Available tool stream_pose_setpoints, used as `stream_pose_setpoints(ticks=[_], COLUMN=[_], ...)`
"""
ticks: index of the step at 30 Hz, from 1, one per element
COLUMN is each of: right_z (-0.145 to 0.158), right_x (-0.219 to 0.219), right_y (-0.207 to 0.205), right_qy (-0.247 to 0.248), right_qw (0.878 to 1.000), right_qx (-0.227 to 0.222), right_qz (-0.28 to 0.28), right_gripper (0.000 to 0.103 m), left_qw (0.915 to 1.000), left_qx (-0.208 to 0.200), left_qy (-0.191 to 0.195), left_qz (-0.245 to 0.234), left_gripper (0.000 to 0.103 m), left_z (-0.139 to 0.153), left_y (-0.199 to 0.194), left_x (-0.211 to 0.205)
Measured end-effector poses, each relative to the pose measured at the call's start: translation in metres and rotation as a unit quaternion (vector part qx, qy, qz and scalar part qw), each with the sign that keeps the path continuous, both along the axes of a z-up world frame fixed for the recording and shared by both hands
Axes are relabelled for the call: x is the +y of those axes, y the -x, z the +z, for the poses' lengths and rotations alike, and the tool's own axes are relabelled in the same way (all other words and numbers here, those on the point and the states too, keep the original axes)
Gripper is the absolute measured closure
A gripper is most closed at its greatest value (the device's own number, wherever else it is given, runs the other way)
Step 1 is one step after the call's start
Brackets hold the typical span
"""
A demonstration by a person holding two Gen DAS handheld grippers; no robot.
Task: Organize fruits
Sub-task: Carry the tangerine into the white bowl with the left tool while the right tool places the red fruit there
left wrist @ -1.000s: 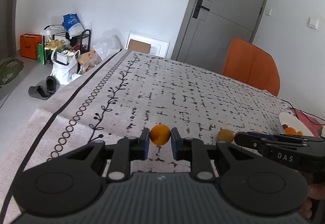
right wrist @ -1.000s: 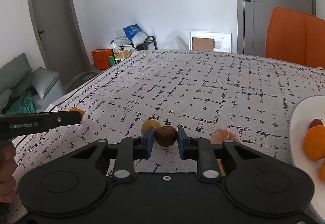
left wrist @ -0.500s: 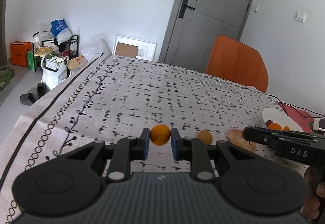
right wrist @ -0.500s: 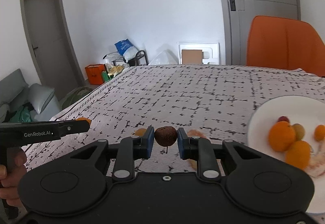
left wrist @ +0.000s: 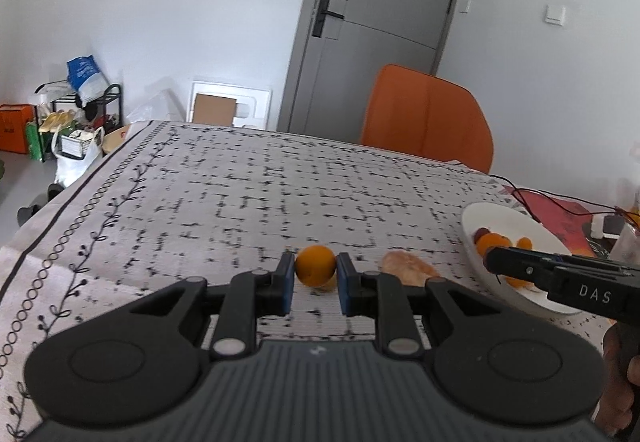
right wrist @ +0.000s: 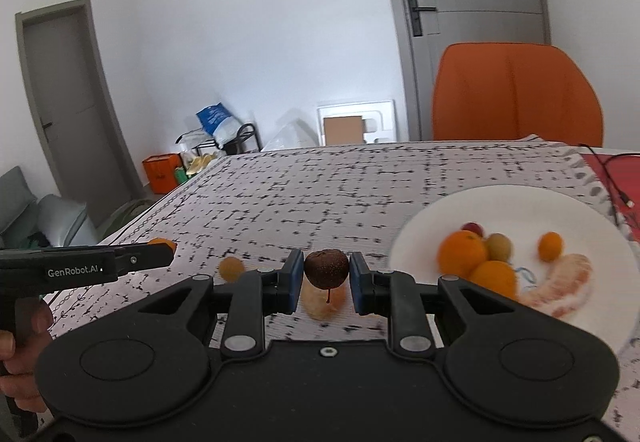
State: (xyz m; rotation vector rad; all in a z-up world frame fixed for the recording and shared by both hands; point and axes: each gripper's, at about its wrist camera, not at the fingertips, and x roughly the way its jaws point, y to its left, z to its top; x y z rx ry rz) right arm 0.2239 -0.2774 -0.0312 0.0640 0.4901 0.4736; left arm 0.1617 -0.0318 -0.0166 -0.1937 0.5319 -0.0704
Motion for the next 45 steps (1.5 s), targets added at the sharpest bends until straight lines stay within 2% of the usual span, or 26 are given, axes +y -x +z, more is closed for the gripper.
stream_pose_setpoints(ticks=[25, 39, 42, 45], right_z=[-0.016, -0.025, -0.027, -0.027], right_x=[-0.098, -0.127, -0.133, -0.138], right_y=[0.018, 0.018, 0.018, 0.02], right_qy=[-0.027, -0.044, -0.048, -0.053], right_qw=[0.996, 0.992, 0.991, 0.99], right_qx=[0.008, 0.013, 0.014, 0.008], right_qz=[-0.09, -0.115, -0.123, -0.128], right_gripper=[0.08, 0.08, 0.074, 0.074], left_qw=[0.9965, 0.993, 0.9918, 0.9909], left_qx=[0.001, 0.001, 0.001, 0.002], left_qy=[-0.027, -0.043, -0.047, -0.048], left_qz=[-0.079, -0.109, -0.119, -0.126], left_gripper=[0.082, 0.082, 0.082, 0.082], left_z=[-0.001, -0.001, -0.002, -0.003], left_y=[-0.014, -0.028, -0.032, -0.035], left_x=[-0.091, -0.129, -0.138, -0.146])
